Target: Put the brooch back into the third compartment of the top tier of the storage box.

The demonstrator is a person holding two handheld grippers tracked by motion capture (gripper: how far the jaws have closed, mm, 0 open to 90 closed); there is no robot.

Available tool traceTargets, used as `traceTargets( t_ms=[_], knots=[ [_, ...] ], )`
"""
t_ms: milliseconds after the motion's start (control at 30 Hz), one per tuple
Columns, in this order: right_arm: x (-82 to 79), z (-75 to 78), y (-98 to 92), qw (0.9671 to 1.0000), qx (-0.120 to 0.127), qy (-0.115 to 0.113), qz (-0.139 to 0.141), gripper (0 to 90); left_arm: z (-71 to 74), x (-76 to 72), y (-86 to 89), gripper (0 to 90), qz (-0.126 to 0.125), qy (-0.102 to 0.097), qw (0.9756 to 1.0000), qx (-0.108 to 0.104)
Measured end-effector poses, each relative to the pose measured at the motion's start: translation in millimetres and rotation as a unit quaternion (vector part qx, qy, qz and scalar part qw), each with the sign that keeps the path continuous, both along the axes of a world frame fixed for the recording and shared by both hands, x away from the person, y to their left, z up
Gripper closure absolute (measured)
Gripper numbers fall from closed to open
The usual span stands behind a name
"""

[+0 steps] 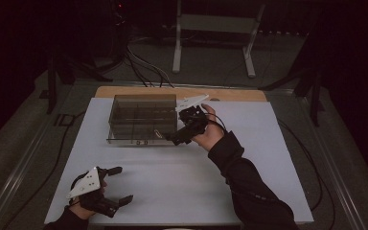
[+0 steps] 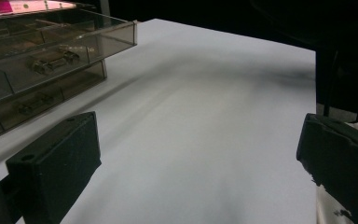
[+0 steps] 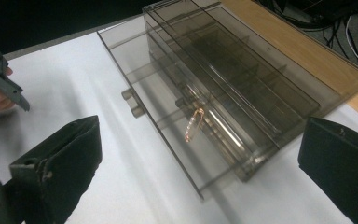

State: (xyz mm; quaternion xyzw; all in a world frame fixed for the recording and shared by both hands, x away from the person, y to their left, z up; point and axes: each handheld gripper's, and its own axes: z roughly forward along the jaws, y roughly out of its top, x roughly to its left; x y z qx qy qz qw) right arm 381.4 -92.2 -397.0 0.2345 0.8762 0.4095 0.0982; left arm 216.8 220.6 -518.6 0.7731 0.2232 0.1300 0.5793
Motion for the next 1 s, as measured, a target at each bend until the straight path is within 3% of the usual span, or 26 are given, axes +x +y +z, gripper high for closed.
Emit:
traceTargets(
  t_ms=[433,700,1000],
  knots=[
    [-11.4,-12.8,-33.5,0.9999,0.005,0.005,-0.008,0.0,-0.5,-1.0,-0.2,0.6,-0.001,-0.001,1.0000,0.006],
    [-17.6,-31.9,-45.3,0.9999,0.007,0.010,-0.006,0.0,-0.9,-0.3,-0.2,0.6,-0.001,0.000,1.0000,0.004],
    [-23.9,-58.0,-62.1,0.9990,0.025,0.033,-0.017,0.0,-0.7,-0.9,0.0,0.6,-0.001,0.000,1.0000,0.005]
  ],
)
